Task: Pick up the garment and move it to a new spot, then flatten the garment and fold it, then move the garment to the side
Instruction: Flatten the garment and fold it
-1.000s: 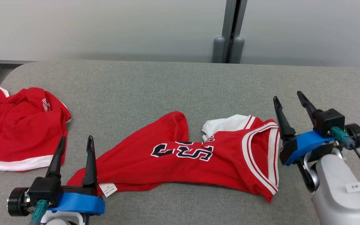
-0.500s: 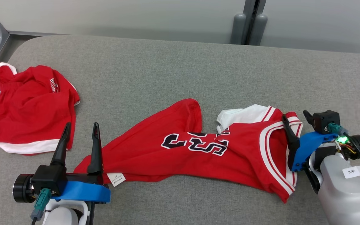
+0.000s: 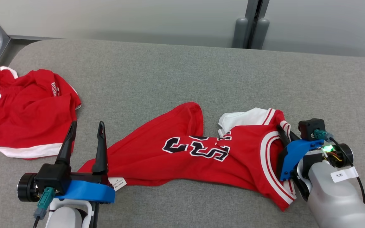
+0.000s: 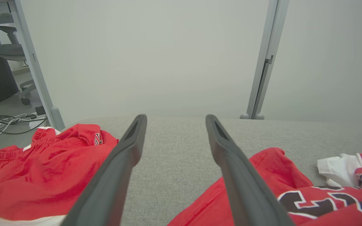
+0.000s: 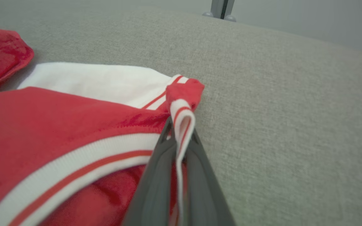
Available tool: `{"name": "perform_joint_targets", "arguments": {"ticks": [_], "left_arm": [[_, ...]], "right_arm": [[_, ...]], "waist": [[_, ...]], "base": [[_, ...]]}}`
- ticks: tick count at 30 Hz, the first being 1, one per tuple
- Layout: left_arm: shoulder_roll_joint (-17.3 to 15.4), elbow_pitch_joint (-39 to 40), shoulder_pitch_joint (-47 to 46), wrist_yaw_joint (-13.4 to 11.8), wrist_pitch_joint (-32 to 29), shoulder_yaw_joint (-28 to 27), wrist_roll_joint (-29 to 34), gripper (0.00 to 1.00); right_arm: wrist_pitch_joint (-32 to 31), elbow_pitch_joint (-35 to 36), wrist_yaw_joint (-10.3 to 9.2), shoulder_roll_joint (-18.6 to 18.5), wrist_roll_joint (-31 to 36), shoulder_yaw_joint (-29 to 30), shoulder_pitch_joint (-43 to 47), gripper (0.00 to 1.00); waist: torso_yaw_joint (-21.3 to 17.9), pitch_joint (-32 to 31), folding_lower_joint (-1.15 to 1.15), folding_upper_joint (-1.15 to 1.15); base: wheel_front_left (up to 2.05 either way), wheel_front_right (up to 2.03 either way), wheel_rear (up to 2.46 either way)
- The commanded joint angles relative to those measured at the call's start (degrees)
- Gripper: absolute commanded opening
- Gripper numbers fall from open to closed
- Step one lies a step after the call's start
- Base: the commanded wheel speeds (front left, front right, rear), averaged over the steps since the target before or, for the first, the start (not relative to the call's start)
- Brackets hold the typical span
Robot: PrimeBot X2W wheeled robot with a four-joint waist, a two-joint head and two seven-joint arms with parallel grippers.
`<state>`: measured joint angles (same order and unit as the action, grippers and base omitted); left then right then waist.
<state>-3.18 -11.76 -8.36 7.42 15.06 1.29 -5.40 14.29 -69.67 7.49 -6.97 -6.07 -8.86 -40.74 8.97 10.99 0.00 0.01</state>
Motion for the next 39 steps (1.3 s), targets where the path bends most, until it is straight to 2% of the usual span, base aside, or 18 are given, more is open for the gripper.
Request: {"name": "perform_joint_targets", "arguments": {"ticks": [1, 7, 8, 12, 18, 26, 32, 39], "left_arm": [[0.1, -0.1, 0.5, 0.1, 0.2, -0.2, 0.0, 1.00], [0.1, 0.2, 2.4, 0.1, 0.2, -1.5, 0.1, 1.00], [0.1, 0.2, 2.4, 0.1, 0.2, -1.5, 0.1, 1.00], [0.1, 0.5, 3.4, 0.1, 0.2, -2.0, 0.1, 1.00], [0.0, 1.0, 4.8, 0.1, 0.2, -3.4, 0.1, 1.00], [0.1, 1.1, 6.0, 0.1, 0.2, -3.7, -0.1, 1.00], [0.0, 1.2, 6.1, 0.1, 0.2, -3.7, -0.2, 1.00], [-0.4, 1.4, 6.5, 0.1, 0.2, -4.0, -0.4, 1.00]], "right_arm": [[0.7, 2.0, 0.01, 0.0, -1.2, -1.0, 0.3, 0.00], [0.9, 16.8, 0.01, -0.4, -5.0, -4.4, 6.2, 0.00], [0.9, 16.8, 0.01, -0.4, -5.0, -4.4, 6.2, 0.00], [0.9, 28.5, 0.01, -1.2, -6.1, -6.9, 11.2, 0.00], [0.9, 43.8, 0.01, -1.5, -4.8, -10.0, 18.6, 0.00], [0.7, 59.0, 0.01, -1.2, -3.2, -13.8, 27.6, 0.00], [-2.8, 71.7, 0.01, 0.0, -3.4, -15.3, 34.9, 0.00], [-9.9, 87.6, 0.01, 1.4, -4.5, -18.2, 41.7, 0.00]], "waist": [[-0.7, -1.0, 0.00, -0.01], [-2.5, -3.5, 0.00, -0.01], [-2.5, -3.5, 0.00, -0.01], [-3.9, -4.5, 0.00, -0.01], [-6.1, -5.6, 0.00, -0.01], [-8.4, -6.7, 0.00, -0.01], [-9.3, -7.0, 0.00, -0.01], [-10.2, -7.1, 0.00, -0.01]], "base": [[0.00, 0.00, 0.00], [0.00, 0.00, 0.00], [0.00, 0.00, 0.00], [0.00, 0.00, 0.00], [0.00, 0.00, 0.00], [0.00, 0.00, 0.00], [0.00, 0.00, 0.00], [0.00, 0.00, 0.00]]}}
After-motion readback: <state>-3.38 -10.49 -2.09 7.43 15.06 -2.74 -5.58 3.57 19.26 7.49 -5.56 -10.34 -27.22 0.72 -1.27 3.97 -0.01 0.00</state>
